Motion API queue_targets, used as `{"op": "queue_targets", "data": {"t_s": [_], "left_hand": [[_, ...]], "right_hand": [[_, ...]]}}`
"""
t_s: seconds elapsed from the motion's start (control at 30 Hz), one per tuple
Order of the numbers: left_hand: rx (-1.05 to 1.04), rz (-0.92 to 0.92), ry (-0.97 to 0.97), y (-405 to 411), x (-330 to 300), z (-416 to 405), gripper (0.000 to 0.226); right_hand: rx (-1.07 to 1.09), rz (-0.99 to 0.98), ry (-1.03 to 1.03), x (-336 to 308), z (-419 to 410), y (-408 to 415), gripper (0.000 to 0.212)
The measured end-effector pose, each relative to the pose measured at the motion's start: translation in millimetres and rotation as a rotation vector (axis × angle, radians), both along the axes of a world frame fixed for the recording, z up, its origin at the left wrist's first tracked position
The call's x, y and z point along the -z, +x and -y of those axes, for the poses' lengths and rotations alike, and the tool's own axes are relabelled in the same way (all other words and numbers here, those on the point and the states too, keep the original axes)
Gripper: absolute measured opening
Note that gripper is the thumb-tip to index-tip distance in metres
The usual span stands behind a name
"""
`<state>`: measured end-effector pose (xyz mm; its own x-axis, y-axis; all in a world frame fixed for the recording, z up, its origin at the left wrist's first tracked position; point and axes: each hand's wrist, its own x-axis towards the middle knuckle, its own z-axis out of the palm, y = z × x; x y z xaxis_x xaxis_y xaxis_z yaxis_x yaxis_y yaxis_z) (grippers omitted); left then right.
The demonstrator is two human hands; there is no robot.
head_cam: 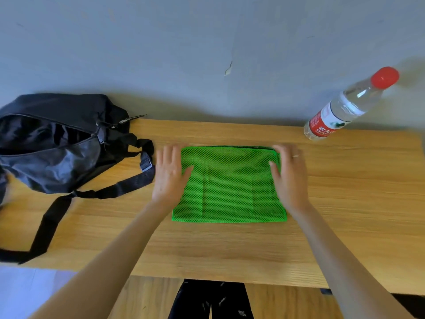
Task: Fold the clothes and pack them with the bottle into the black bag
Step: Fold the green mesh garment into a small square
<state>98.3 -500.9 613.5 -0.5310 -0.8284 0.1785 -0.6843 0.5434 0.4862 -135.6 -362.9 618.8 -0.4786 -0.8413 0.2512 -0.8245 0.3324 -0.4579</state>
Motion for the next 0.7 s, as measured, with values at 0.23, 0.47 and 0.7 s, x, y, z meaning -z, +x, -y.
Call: {"op": "queue_targets", "data": {"t_s": [0.23,0.47,0.7], "left_hand": [[0.548,0.349,0.091,-0.9,26.5,-16.5,0.076],[0.637,0.534,0.009,11.3,34.9,-3.0,0.082],[0.643,0.256,0.128,42.4,20.1,-18.1,0.08]], "right_hand": [[-0.342,-0.145,0.438,31.9,-20.6,15.5,0.062],[-0.345,-0.171,0.602,35.5,-23.8,-1.5,0.081],[-0.492,-0.065,0.425,19.6,-58.6,14.8,0.074]]}}
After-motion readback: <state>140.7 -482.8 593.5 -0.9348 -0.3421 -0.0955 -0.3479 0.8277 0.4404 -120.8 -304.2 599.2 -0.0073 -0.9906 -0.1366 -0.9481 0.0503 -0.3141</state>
